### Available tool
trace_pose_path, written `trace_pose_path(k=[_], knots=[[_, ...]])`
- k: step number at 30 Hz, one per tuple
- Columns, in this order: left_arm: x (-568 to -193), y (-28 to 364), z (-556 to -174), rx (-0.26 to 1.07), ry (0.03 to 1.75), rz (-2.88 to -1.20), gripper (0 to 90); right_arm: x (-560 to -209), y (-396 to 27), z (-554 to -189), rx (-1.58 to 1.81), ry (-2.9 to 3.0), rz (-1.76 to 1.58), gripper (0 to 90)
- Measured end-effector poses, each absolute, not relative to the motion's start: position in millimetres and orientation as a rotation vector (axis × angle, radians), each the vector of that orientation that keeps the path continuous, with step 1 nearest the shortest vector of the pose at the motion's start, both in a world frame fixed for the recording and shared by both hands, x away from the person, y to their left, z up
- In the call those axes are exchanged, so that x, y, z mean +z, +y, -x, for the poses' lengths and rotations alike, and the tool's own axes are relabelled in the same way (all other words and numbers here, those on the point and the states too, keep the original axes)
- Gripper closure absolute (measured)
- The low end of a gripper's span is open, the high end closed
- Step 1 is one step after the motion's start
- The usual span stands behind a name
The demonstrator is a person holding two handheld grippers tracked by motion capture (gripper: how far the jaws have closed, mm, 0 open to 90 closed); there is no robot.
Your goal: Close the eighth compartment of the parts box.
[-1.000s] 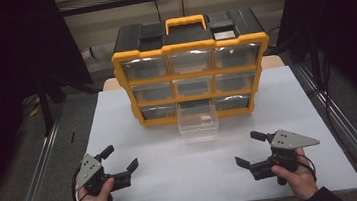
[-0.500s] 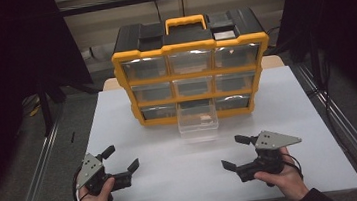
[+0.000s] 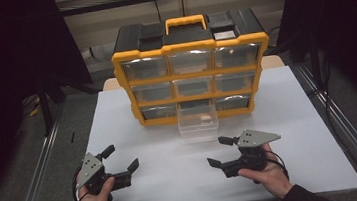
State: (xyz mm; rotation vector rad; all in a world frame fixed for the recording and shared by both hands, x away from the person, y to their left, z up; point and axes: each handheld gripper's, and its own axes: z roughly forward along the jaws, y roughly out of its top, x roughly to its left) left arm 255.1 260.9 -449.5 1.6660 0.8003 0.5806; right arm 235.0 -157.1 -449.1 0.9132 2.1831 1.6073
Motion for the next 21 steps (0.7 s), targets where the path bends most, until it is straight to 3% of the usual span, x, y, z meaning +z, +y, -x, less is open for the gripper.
trace_pose_path(k=[6, 9, 21], knots=[[-448.7, 261.6, -255.6, 0.585, 0.785, -1.678, 3.0, -449.8, -148.7, -240.6, 1.640, 2.194, -0.914, 30.9], [-448.4, 262.1, -256.8, 0.588, 0.776, -1.682, 2.9, -447.4, -145.1, -243.6, 1.650, 2.196, -0.902, 42.0], [-448.9, 259.2, -255.8, 0.567, 0.779, -1.673, 2.9, -447.1, -140.2, -251.0, 1.639, 2.204, -0.906, 67.5]])
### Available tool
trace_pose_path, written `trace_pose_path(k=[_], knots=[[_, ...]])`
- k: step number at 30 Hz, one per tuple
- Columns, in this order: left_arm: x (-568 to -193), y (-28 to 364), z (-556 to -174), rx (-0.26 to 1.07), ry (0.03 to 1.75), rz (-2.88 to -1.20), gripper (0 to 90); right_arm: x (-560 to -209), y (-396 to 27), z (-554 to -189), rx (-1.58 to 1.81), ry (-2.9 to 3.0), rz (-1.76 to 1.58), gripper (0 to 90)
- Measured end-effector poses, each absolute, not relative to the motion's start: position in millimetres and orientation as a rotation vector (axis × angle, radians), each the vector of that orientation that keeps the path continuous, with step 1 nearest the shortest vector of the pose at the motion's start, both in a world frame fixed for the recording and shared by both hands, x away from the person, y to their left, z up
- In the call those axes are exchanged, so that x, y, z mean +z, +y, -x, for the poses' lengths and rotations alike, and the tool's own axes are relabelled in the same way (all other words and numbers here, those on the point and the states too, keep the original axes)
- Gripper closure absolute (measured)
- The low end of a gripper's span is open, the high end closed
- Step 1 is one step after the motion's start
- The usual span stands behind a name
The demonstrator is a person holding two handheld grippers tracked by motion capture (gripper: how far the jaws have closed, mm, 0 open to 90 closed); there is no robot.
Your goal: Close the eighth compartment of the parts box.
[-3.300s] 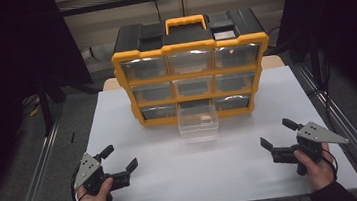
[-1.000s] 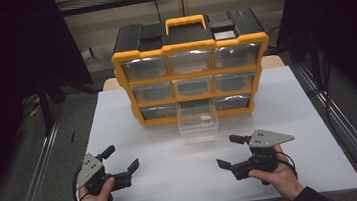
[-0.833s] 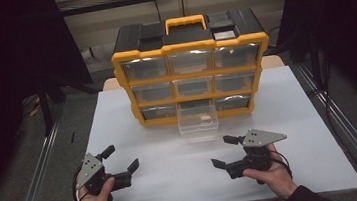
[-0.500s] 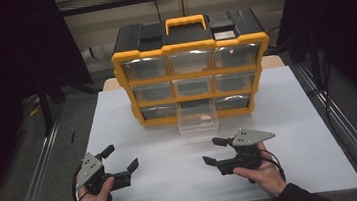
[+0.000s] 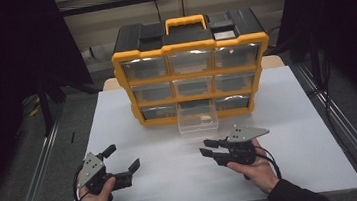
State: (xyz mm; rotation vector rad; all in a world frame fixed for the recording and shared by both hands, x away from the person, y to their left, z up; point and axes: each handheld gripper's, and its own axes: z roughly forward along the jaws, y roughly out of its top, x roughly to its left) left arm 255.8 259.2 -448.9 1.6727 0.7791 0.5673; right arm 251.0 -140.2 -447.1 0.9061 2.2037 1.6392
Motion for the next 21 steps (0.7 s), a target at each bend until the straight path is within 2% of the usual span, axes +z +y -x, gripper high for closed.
trace_pose_path(k=[3, 14, 21], knots=[[-448.7, 259.0, -255.7, 0.570, 0.780, -1.670, 2.9, -447.6, -138.2, -255.5, 1.648, 2.211, -0.910, 74.7], [-448.4, 258.2, -255.7, 0.563, 0.772, -1.665, 2.9, -451.2, -133.8, -266.0, 1.637, 2.226, -0.915, 89.6], [-447.8, 258.6, -255.5, 0.569, 0.763, -1.675, 3.0, -453.5, -131.1, -274.2, 1.617, 2.234, -0.928, 90.0]])
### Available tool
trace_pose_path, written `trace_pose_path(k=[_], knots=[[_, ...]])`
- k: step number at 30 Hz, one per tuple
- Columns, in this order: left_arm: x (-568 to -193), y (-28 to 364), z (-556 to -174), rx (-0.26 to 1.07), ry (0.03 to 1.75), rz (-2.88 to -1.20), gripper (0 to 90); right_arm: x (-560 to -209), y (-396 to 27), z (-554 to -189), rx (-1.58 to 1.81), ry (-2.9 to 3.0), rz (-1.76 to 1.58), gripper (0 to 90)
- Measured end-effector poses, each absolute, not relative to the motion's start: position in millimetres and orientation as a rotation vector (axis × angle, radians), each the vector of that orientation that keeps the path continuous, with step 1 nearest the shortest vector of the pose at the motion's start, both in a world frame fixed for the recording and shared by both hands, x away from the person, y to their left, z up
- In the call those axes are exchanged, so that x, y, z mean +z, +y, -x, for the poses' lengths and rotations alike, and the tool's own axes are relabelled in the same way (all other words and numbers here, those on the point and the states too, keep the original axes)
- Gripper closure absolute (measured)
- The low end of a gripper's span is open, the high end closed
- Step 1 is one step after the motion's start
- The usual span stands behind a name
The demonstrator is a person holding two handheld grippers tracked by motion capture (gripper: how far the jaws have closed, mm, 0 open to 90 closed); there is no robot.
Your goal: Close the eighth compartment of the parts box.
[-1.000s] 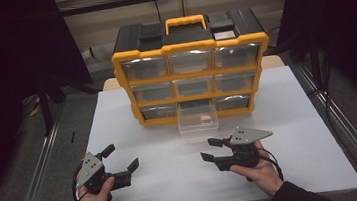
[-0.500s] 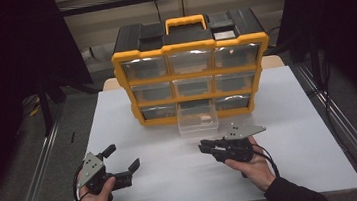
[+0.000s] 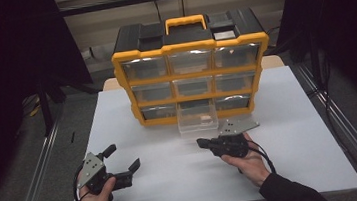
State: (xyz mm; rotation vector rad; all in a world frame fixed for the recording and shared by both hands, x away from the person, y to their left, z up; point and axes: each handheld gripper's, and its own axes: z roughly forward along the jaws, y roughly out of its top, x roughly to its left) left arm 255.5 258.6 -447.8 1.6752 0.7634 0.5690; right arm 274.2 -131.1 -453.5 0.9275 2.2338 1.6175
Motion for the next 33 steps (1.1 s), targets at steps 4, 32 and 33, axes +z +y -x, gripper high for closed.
trace_pose_path(k=[4, 32, 33], knots=[[-447.9, 258.5, -255.9, 0.566, 0.765, -1.668, 3.0, -455.0, -129.6, -280.4, 1.610, 2.240, -0.930, 90.0], [-446.9, 258.9, -255.6, 0.579, 0.759, -1.664, 3.0, -466.8, -122.0, -300.8, 1.489, 2.208, -0.992, 90.0], [-447.1, 259.1, -255.9, 0.579, 0.760, -1.666, 3.0, -466.7, -122.3, -301.3, 1.489, 2.203, -0.994, 90.0]])
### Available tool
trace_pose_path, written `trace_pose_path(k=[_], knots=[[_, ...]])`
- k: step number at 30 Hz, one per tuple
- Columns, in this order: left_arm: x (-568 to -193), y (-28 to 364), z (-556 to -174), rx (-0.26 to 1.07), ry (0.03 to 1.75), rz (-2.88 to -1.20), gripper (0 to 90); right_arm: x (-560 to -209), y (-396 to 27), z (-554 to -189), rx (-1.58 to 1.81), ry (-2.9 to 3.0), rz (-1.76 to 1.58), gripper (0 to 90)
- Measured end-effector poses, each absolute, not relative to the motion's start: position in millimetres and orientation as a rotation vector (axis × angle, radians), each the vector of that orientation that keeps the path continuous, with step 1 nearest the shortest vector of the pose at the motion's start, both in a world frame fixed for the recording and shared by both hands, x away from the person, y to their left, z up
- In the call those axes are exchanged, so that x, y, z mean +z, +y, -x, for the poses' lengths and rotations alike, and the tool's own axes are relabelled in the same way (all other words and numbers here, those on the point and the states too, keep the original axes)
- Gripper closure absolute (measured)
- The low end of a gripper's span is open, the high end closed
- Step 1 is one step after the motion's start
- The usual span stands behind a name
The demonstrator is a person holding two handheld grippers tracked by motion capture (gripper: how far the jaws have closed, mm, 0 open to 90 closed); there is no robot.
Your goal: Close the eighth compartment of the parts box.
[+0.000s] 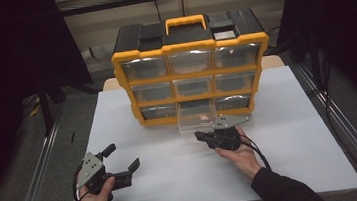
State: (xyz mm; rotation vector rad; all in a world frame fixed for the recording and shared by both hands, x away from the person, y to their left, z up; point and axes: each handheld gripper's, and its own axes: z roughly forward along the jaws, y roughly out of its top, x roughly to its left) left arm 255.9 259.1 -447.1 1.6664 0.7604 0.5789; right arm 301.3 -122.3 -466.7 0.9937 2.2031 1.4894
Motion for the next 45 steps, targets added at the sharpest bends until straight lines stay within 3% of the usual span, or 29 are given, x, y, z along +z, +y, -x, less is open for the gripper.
trace_pose_path(k=[45], knots=[[-447.7, 258.6, -255.3, 0.576, 0.782, -1.626, 2.9, -470.3, -117.5, -318.6, 1.478, 2.143, -1.022, 90.0]])
